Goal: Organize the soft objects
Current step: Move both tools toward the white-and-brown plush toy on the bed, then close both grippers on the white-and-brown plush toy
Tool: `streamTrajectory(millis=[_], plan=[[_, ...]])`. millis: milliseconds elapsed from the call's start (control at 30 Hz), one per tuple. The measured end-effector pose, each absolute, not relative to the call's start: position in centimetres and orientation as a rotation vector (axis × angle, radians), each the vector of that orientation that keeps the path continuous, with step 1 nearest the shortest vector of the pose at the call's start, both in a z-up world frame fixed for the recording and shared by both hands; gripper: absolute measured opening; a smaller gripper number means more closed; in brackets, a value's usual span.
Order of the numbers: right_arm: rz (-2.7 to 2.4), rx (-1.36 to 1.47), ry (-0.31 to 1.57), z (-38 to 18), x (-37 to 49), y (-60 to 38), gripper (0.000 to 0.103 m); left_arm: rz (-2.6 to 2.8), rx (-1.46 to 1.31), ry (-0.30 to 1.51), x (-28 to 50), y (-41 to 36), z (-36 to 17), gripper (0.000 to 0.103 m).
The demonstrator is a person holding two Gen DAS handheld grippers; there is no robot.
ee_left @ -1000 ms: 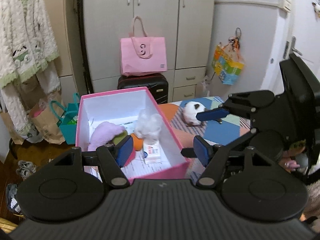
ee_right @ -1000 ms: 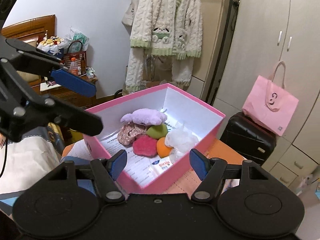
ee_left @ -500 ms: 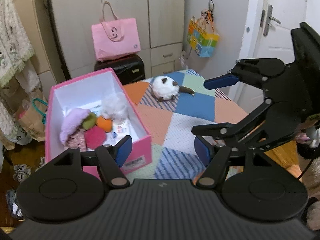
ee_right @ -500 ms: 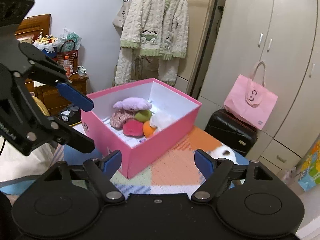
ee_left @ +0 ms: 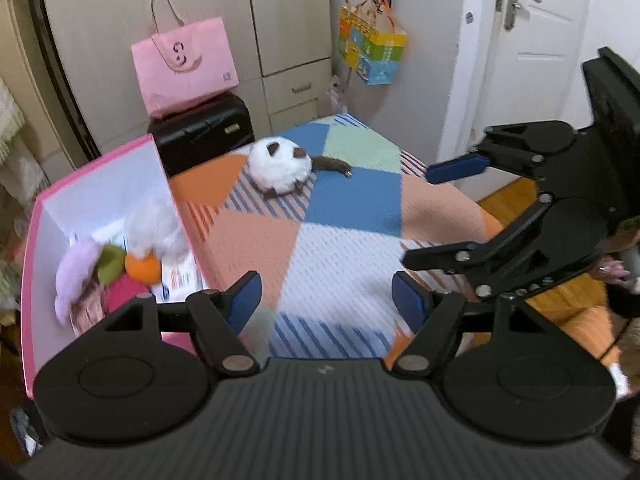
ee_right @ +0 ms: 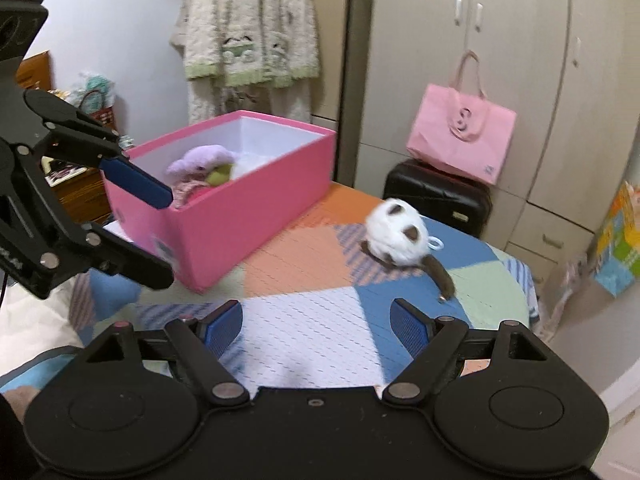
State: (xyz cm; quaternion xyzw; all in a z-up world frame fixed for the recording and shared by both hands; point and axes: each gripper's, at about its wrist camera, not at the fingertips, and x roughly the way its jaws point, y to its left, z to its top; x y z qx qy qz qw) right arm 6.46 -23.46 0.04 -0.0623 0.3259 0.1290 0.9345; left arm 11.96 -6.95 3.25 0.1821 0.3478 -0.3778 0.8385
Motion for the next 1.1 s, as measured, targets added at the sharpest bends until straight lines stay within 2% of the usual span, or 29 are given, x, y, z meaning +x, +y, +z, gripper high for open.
streamTrajectory(millis=[200, 333, 667, 733, 1100], plan=[[0.236, -0.126, 0.644, -1.6, 8.1, -25.9, 0.085, -0.797, 0.321, 0.751, 15.0, -9.5, 2.0, 0.071], [0.248, -0.143, 0.61, -2.9, 9.7, -27.0, 0.085, -0.783, 0.241, 0.741, 17.2, -10.8, 1.0, 0.076], [0.306, -0.192, 0.572, -6.0, 13.9, -28.7, 0.085, -0.721, 0.095, 0.725, 21.6, -13.5, -2.4, 0.08], [0.316, -0.195, 0.566, -6.4, 14.8, -29.0, 0.085, -0.705, 0.075, 0.716, 22.3, -13.8, -3.0, 0.088], [0.316, -0.185, 0.579, -8.7, 20.4, -30.1, 0.085, -0.629, -0.086, 0.708, 26.4, -15.7, -5.5, 0.092]])
